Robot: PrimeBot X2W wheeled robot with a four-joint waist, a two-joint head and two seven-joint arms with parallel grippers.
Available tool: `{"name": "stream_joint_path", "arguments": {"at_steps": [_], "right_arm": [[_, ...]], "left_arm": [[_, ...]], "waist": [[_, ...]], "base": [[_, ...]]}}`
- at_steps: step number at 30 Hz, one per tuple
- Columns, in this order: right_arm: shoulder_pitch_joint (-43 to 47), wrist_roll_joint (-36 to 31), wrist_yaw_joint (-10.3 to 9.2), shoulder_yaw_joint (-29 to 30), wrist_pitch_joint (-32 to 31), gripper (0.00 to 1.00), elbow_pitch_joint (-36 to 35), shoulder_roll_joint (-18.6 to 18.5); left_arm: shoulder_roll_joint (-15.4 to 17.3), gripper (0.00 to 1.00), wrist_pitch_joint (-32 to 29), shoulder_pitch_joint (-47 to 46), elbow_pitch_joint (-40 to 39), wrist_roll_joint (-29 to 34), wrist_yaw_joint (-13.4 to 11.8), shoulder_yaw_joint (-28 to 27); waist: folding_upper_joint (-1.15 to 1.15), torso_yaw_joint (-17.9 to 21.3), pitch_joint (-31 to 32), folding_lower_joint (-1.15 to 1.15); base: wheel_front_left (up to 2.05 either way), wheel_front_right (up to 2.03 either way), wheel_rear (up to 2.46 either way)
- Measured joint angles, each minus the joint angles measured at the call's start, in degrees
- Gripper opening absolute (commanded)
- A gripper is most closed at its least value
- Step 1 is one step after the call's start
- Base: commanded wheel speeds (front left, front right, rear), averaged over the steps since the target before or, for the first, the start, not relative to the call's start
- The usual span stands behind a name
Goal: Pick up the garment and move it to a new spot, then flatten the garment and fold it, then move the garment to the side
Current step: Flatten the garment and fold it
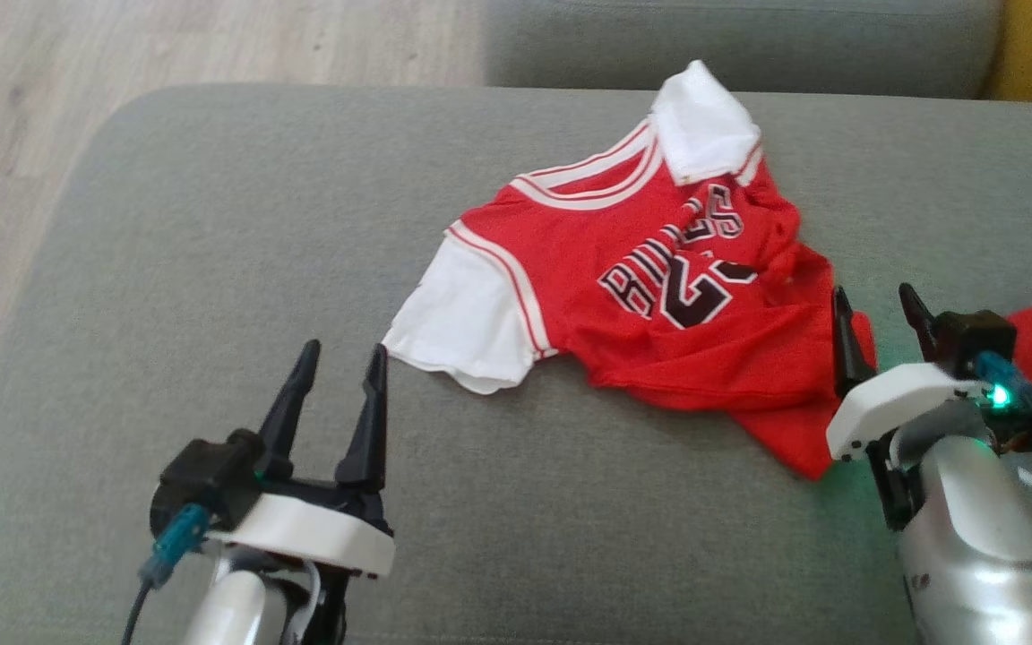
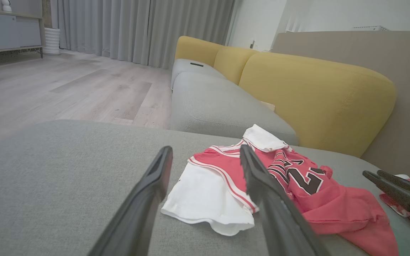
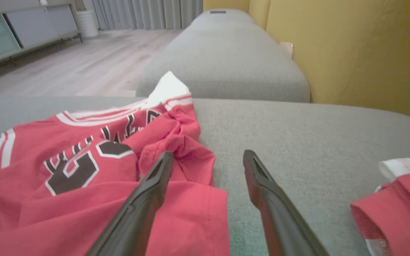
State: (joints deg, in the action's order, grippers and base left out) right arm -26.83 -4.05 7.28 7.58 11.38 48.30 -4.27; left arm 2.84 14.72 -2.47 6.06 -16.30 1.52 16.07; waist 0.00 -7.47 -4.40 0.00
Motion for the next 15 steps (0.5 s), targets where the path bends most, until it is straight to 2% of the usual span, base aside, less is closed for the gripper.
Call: {"name": "stream_joint_path", "arguments": {"at_steps": [3,10,13,15], "right_arm": [[2.99,3.26,0.0,-1.59,1.82,1.0,-4.77,0.6],[16.9,13.7,0.0,-7.17,2.82,1.0,-19.12,1.04],[21.65,16.79,0.0,-7.8,2.82,1.0,-23.83,1.63],[23.56,17.5,0.0,-7.83,2.83,1.0,-25.72,1.62]], "left_arm": [[0.0,1.0,0.0,0.04,-0.23,0.09,0.01,-1.21],[0.0,1.0,0.0,0.0,-0.36,0.08,0.0,-3.21],[0.0,1.0,0.0,-0.02,0.24,0.1,-0.02,-3.86],[-0.03,1.0,0.0,-0.04,1.01,0.63,-1.03,-4.33]], "waist": [[0.0,1.8,0.58,0.0],[0.0,5.59,1.64,-0.01],[0.0,6.69,1.74,0.0],[0.0,7.25,1.59,-0.01]], "base": [[0.0,0.0,0.0],[0.0,0.0,0.0],[0.0,0.0,0.0],[0.0,0.0,0.0]]}}
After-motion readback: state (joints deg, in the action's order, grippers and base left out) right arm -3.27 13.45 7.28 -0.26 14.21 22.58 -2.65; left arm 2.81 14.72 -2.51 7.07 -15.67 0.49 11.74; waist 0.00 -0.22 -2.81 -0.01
